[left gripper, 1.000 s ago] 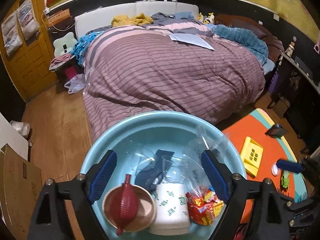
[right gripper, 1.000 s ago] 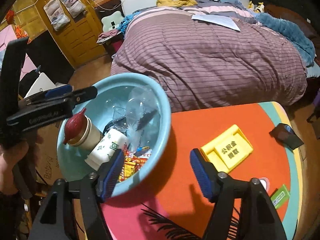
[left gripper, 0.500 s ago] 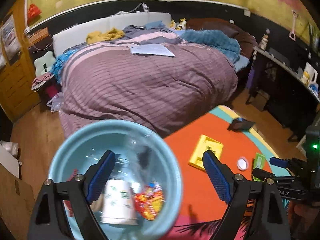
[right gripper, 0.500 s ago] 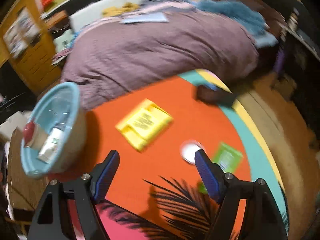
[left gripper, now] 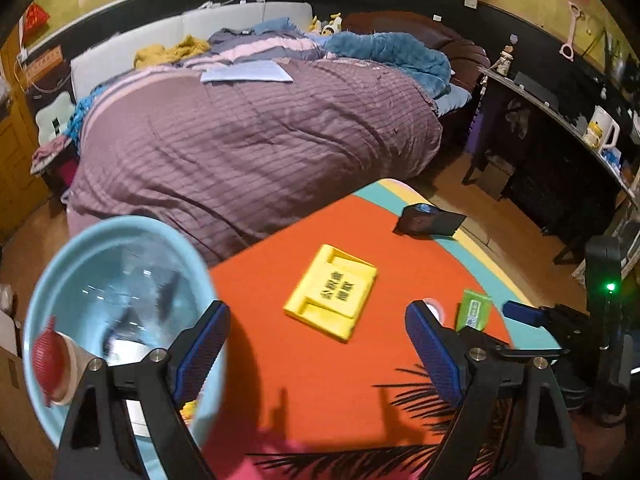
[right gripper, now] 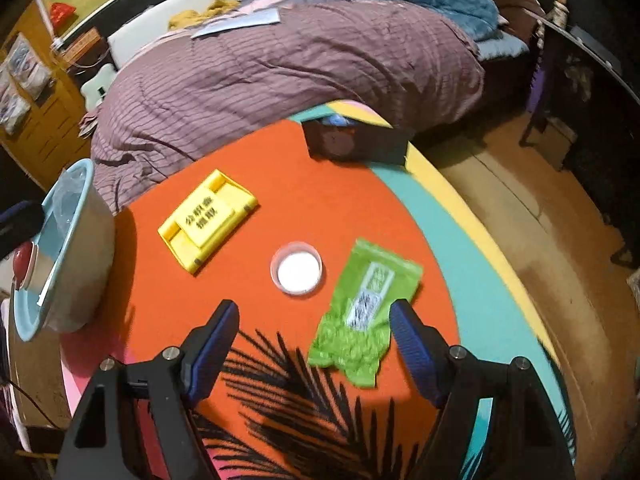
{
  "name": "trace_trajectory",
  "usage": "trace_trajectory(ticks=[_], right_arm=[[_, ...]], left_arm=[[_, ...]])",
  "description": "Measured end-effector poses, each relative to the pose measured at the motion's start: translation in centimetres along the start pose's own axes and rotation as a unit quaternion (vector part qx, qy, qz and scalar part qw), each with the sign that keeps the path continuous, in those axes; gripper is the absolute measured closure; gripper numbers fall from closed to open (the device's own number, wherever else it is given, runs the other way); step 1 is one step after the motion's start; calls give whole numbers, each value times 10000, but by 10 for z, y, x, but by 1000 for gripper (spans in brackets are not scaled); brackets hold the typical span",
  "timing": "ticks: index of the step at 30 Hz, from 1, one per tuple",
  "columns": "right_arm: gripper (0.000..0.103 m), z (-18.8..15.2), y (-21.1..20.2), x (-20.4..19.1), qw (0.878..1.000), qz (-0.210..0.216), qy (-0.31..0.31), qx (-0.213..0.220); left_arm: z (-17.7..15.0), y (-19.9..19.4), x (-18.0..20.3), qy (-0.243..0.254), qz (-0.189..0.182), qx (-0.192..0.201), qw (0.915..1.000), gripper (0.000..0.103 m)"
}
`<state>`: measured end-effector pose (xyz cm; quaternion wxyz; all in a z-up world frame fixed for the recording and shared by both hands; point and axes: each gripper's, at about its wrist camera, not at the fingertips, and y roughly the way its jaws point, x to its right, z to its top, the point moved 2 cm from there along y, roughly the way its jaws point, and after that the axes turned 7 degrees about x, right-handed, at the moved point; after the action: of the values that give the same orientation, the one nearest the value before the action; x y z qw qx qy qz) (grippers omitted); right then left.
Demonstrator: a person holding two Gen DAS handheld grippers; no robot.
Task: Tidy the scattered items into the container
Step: 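Withdraw both tools from the basin toward the yellow sign and white lid, then grasp yellow sign edge with left tool while right tool grasps white round lid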
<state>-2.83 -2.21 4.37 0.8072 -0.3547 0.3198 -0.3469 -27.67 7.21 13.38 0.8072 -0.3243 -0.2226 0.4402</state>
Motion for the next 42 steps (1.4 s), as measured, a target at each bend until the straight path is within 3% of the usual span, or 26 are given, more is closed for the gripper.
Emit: trace_trajectory(ticks=[6,13,18,25,36,39,42], right_arm=[[22,14,22,-11,9966,404,-714,3],[24,7,50,-25,9808,549,-1868,46],[24,6,65,-19,9792,673,-1914,-16],[24,4,68,-16,9772,824,-1956,-28],[24,4,71,-16,9757,892,-2000,2],[24,2,70,-16,9754,873,-2025,12],[24,1,71,-16,9754,876,-2025,-18]], left_arm=[[-2,22,16,-224,-39,-164,9996,11],[-18,60,12,-847,-17,-532,9950,11],[-26,82,5,-1506,-122,-697,9861,11],[-43,106,-9,-2416,-323,-829,9663,11],[-49,123,-12,-2588,-177,-975,9608,14],[-47,124,-11,-2535,-6,-1014,9620,19],[-45,126,-12,-2530,153,-1082,9613,29]])
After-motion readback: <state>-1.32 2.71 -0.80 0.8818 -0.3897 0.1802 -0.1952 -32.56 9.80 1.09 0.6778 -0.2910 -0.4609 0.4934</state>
